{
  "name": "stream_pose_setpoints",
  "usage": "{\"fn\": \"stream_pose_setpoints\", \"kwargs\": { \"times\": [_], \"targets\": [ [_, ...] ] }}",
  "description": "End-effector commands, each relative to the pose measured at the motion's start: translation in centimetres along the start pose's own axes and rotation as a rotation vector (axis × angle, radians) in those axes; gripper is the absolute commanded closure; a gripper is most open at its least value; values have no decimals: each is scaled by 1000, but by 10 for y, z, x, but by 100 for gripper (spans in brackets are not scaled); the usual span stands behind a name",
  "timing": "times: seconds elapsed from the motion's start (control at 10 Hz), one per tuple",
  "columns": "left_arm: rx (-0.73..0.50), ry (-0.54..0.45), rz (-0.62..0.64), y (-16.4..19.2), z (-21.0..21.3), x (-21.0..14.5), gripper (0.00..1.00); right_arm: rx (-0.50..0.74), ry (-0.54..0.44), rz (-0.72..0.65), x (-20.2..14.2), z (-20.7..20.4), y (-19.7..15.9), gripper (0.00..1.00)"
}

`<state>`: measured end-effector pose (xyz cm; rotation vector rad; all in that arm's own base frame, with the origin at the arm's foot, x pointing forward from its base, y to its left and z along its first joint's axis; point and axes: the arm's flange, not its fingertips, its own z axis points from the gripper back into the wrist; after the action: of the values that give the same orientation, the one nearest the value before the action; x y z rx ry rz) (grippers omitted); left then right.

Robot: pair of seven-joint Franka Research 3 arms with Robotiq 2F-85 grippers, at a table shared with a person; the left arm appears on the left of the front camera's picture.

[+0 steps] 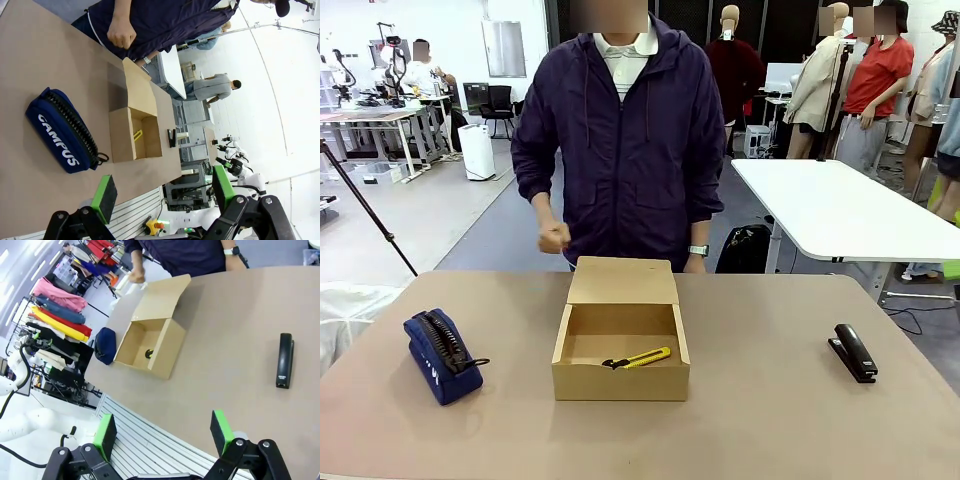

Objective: Pack the items into the box.
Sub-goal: Pick up the item specified by the human and place it in the Mailer Box.

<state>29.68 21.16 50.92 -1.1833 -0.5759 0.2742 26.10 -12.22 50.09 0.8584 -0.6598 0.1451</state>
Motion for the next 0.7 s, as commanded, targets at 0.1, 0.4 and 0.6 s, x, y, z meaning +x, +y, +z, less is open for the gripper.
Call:
{"fn": "stream_pose_setpoints", "kwargs": {
  "times": [0.1,0.4,0.6],
  "targets": [
    [-25,-10,-1,-3,0,0,0,10,-15,-10,0,0,1,0],
    [-25,-10,-1,-3,0,0,0,10,-15,-10,0,0,1,0],
    [-25,-10,-1,-3,0,0,0,10,-15,-10,0,0,1,0]
  ]
}}
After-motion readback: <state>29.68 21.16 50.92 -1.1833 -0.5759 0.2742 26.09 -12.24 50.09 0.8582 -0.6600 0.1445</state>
